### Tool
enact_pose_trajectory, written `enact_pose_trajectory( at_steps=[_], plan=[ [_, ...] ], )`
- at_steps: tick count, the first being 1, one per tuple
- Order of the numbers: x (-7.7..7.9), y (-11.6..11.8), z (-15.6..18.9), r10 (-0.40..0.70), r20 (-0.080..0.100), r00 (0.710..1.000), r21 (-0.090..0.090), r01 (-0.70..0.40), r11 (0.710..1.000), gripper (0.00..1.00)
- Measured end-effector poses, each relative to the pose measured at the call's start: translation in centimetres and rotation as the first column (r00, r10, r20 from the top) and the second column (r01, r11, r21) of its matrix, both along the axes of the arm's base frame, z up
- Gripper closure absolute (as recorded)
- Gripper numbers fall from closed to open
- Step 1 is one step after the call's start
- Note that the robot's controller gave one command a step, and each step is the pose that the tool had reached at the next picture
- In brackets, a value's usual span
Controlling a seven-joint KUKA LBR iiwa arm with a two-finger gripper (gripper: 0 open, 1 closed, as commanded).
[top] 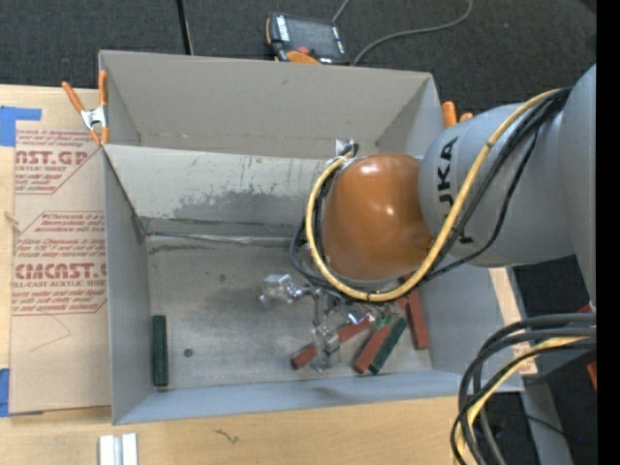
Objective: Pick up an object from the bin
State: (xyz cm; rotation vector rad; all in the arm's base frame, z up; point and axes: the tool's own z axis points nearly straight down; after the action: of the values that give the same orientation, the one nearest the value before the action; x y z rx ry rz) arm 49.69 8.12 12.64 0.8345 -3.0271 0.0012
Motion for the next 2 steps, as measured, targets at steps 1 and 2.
enact_pose_trajectory(
  at_steps=[1,2],
  plan=[
    [0.13,0.26,-0.19,0.002,0.001,1.0,0.003,-0.002,1.0,1.0],
    [0.13,0.27,-0.19,0.002,0.001,1.0,0.003,-0.002,1.0,0.0]
  ],
)
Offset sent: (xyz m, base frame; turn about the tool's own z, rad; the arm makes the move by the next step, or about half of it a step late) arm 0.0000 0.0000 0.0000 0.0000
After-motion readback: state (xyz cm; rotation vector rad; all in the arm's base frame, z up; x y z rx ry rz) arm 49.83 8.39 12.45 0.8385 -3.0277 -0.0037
